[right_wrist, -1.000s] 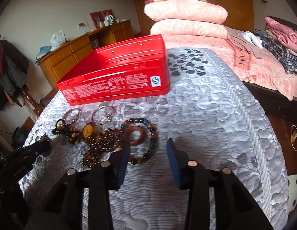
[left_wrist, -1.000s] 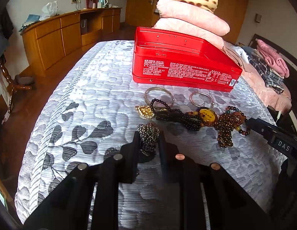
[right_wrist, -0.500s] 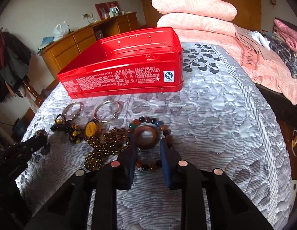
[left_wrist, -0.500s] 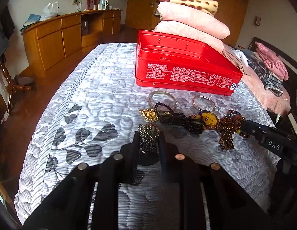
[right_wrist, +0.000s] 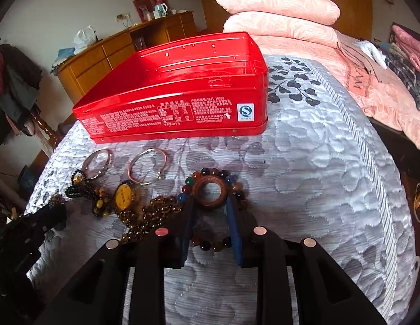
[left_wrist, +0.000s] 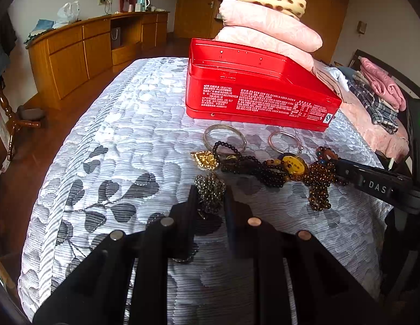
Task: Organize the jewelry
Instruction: 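Grasp the grey metallic bead chain with the left tool while the right grasps the brown ring bracelet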
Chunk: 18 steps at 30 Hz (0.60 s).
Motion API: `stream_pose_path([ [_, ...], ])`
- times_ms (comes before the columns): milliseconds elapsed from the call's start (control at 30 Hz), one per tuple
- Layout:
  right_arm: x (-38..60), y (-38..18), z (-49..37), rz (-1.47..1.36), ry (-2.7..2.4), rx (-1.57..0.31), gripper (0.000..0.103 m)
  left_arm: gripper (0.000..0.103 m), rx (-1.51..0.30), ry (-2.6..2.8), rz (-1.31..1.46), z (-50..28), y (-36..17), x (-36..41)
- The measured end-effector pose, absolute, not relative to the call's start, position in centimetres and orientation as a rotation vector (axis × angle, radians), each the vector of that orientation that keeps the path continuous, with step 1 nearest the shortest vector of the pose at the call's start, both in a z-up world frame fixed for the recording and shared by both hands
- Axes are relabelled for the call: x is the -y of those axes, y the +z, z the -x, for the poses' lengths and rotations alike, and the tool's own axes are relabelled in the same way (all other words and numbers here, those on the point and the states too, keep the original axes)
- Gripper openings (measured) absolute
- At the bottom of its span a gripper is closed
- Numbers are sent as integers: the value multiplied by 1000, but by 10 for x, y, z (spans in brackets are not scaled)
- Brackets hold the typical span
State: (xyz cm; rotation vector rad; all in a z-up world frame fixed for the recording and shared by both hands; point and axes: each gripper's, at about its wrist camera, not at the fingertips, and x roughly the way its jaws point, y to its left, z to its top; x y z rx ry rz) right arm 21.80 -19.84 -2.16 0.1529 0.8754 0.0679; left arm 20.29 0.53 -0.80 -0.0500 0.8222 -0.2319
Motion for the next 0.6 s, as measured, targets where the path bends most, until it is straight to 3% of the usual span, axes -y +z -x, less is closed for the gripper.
stream_pose_path([
  [600,200,-6,-200,-161,77,-811,26,18,-797,-230,63,-200,0,-10],
])
